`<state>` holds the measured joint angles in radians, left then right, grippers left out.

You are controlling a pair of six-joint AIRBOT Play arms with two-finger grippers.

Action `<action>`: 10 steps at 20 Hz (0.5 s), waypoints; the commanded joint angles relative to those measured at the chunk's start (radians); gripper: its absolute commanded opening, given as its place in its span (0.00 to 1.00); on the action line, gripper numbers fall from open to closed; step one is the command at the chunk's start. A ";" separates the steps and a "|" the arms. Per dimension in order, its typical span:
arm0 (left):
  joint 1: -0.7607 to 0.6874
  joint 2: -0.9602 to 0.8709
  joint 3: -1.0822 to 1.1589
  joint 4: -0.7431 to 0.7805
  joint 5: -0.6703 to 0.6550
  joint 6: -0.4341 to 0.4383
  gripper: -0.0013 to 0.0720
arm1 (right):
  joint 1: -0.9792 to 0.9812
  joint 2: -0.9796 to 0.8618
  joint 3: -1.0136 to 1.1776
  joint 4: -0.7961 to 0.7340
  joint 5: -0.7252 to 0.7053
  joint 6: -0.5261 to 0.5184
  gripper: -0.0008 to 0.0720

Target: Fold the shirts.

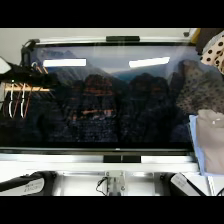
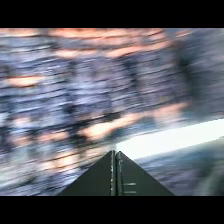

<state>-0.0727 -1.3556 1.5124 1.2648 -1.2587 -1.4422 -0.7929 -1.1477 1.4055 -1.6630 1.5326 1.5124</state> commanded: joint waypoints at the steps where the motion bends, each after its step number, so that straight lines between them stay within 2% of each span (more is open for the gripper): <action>1: -0.124 -0.110 0.156 0.469 -0.227 -0.137 0.06 | 0.356 -0.020 0.200 0.077 -0.230 0.016 0.81; 2: -0.141 -0.165 0.206 0.483 -0.323 -0.138 0.07 | 0.489 -0.051 0.219 0.041 -0.210 0.062 0.81; 3: -0.149 -0.209 0.232 0.463 -0.378 -0.146 0.35 | 0.597 -0.092 0.226 0.043 -0.164 0.092 0.88; 4: -0.153 -0.233 0.231 0.441 -0.399 -0.184 0.90 | 0.688 -0.143 0.226 0.077 -0.093 0.118 0.93; 5: -0.154 -0.240 0.217 0.399 -0.410 -0.198 1.00 | 0.750 -0.194 0.226 0.140 -0.014 0.119 0.93; 7: -0.158 -0.201 0.166 0.332 -0.378 -0.193 1.00 | 0.822 -0.267 0.226 0.210 0.108 0.130 0.93; 10: -0.177 -0.053 0.035 0.323 -0.214 -0.225 1.00 | 0.898 -0.293 0.226 0.195 0.116 0.193 0.93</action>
<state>-0.2310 -1.4906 1.6291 1.6012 -1.5616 -1.6238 -0.0063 -1.3918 1.6215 -1.5055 1.5890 1.6482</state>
